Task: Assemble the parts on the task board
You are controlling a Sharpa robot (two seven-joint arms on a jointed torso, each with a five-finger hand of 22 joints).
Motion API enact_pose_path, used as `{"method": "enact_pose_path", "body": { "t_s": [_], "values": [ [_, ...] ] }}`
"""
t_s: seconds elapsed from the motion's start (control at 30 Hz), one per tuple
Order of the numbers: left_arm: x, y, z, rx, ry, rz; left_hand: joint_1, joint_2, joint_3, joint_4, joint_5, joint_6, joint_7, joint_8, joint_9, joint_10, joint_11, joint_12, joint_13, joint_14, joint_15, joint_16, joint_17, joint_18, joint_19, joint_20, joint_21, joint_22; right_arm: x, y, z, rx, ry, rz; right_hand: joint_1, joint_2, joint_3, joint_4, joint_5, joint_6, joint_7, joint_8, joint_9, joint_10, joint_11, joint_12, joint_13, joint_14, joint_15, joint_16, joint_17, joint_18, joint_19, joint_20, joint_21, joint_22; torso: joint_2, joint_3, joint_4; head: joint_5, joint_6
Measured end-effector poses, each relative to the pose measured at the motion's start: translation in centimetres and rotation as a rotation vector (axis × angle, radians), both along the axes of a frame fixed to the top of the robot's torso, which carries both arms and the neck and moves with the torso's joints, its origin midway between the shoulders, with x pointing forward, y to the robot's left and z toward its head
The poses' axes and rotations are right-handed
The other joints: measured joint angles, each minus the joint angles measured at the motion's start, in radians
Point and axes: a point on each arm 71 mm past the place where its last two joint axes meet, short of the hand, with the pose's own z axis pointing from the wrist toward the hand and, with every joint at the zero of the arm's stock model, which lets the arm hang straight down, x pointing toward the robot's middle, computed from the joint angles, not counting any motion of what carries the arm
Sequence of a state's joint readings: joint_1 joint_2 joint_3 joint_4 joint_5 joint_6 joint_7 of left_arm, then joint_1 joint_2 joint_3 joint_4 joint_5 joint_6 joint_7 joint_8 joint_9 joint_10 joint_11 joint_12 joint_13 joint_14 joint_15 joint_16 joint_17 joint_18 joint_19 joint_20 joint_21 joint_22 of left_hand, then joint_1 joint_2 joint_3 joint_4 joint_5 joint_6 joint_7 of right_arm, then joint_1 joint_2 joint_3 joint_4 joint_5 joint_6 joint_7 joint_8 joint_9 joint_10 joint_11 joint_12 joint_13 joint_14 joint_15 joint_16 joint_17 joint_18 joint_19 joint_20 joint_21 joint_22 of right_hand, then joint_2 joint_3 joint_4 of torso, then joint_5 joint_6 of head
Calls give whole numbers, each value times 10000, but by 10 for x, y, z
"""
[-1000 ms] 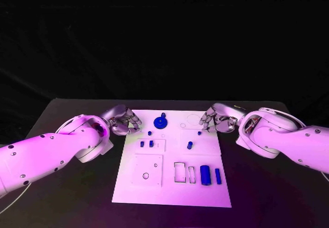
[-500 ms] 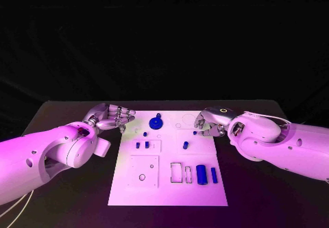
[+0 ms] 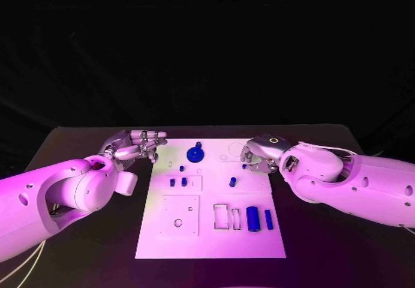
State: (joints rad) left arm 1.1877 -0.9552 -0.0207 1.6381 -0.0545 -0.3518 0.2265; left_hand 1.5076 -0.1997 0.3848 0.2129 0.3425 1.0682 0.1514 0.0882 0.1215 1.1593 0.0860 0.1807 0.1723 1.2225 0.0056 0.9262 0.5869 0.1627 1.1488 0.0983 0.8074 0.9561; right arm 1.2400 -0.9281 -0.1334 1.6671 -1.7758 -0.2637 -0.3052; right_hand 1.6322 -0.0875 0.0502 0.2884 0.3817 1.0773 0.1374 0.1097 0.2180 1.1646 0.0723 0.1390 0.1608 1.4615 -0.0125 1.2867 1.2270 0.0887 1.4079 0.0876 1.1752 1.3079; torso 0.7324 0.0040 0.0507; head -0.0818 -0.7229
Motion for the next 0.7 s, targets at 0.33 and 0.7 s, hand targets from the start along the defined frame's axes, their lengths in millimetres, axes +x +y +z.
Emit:
{"method": "enact_pose_path", "body": {
  "t_s": [0.33, 0.7],
  "values": [
    [-1, -1, 0, -263, 58, -44, 39, 38, -25, -78, -10, 0, 0, 0, -18, -1, 0, 48, 22, -12, 12, 0, -31, 0, 0, 0, -97, -71, 2, 5, -6, -167, 107, 8, -66, -144, 446, -24, 0, 135, -23, -39, -33, 227, -19, -131, -111, -1, 0, 211, 165, 1, 76, -5, 275, -1, 0, 7, -3, 15, -5],
    [-1, -2, 0, -346, 168, -140, -14, 91, -98, -114, -49, -1, -1, 0, -27, -1, 0, 92, 42, -35, 35, 0, -48, 0, 1, 0, -97, -43, 3, 7, -11, -254, 218, -3, -159, -236, 760, -40, -1, 218, -3, -39, -42, 311, -42, -194, -180, -1, 0, 335, 299, 18, 125, 16, 469, -3, 4, 17, -6, 41, -32]
  ]
}}
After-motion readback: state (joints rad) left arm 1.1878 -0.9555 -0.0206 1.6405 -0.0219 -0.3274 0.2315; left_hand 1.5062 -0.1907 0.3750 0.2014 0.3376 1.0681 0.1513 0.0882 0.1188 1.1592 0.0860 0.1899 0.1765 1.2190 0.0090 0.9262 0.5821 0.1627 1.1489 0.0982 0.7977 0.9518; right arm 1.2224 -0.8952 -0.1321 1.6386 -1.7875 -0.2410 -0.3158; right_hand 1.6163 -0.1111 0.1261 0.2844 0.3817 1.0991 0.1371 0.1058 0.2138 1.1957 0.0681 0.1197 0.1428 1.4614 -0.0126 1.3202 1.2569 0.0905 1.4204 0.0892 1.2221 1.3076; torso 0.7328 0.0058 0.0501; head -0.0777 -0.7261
